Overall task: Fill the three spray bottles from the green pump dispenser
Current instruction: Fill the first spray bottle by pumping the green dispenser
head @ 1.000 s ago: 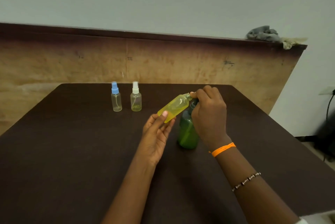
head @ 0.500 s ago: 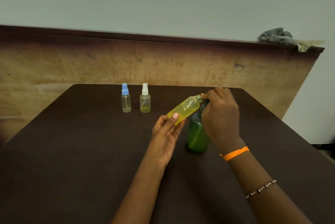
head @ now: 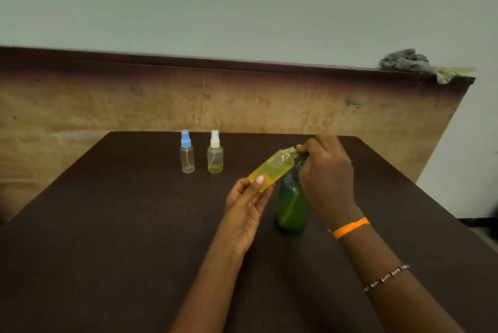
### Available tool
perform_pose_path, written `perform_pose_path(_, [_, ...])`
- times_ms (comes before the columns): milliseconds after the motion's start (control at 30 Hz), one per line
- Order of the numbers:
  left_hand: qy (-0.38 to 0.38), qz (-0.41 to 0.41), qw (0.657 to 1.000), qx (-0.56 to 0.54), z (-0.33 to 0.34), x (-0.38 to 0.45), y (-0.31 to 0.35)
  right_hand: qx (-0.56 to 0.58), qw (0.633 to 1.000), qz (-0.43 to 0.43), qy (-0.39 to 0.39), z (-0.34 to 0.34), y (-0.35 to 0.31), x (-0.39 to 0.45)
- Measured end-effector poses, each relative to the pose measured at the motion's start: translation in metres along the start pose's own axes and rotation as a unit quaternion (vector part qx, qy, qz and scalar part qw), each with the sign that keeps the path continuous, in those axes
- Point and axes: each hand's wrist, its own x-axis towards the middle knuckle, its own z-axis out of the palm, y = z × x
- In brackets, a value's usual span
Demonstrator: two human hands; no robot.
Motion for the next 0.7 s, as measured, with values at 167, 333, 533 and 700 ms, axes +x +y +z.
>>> perform_pose_path(167, [0.009,0.003,1.000,-0.006,0.000,0.005,0.001,0.003,1.000,0.020,-0.006,0.003,-0.005,-0.003])
perform_pose_path(333, [0.012,0.005,1.000,-0.015,-0.003,0.006,0.000,-0.022,1.000,0.005,-0.006,0.004,-0.005,-0.017])
perform_pose_path(533, [0.006,0.000,1.000,-0.015,-0.001,0.003,0.000,0.020,0.999,0.010,-0.047,-0.005,-0.001,0.005])
perform_pose_path(700, [-0.002,0.003,1.000,-0.002,-0.002,0.003,-0.001,0.088,0.994,0.027,0.059,0.013,0.003,-0.020])
